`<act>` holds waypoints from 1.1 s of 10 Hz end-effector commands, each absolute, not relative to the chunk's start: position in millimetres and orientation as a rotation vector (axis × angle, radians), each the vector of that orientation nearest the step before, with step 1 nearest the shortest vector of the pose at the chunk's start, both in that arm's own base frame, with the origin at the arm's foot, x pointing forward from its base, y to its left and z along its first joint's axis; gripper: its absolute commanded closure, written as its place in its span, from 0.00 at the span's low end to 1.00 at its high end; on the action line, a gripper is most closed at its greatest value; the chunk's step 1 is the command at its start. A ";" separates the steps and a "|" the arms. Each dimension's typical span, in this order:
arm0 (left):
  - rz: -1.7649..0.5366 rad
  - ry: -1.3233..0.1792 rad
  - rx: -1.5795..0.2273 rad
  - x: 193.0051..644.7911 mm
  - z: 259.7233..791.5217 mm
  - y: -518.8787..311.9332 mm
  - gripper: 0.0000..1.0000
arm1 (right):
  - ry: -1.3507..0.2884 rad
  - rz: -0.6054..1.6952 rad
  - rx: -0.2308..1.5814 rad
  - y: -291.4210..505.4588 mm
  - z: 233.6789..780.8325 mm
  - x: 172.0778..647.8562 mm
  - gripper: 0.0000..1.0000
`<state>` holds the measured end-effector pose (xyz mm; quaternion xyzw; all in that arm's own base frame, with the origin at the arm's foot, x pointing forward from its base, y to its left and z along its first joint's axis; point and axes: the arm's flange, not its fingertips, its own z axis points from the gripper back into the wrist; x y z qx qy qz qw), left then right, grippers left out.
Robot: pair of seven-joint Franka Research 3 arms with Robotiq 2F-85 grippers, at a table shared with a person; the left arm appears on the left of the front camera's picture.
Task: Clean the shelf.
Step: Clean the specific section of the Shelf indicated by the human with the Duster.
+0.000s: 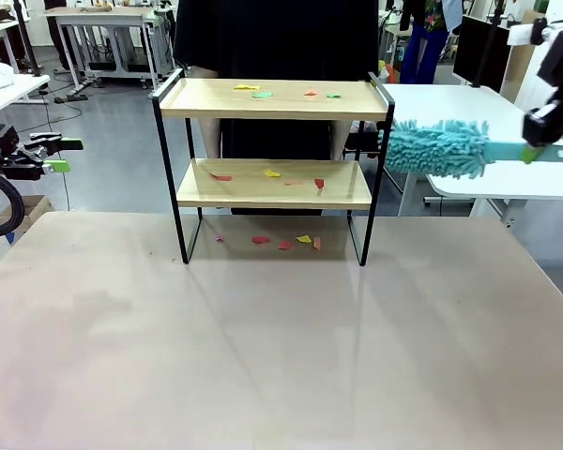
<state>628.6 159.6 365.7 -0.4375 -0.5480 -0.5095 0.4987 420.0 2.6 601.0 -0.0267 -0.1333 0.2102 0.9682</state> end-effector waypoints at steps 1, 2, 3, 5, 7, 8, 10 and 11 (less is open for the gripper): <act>-1.236 -1.331 -1.056 627.9 367.5 159.7 0.00 | -0.203 0.554 -0.067 -11.3 619.6 404.3 0.87; -1.236 -1.331 -1.056 627.9 367.5 159.7 0.00 | -0.161 0.593 -0.062 -18.7 625.2 394.1 0.87; -1.236 -1.331 -1.056 627.9 367.5 159.7 0.00 | -0.092 0.660 -0.004 -27.5 631.4 383.0 0.87; -1.236 -1.331 -1.056 627.9 367.5 159.7 0.00 | 0.028 0.788 0.064 -32.0 630.0 365.9 0.87; -1.236 -1.331 -1.056 627.9 367.5 159.7 0.00 | 0.138 0.889 0.126 -25.0 621.0 347.0 0.87; -1.236 -1.331 -1.056 627.9 367.5 159.7 0.00 | 0.161 0.941 0.195 -18.2 614.5 337.9 0.87; -1.236 -1.331 -1.056 627.9 367.5 159.7 0.00 | 0.169 1.009 0.266 -0.2 598.7 326.4 0.87; -1.236 -1.331 -1.056 627.9 367.5 159.7 0.00 | 0.190 1.041 0.291 7.3 592.5 321.3 0.87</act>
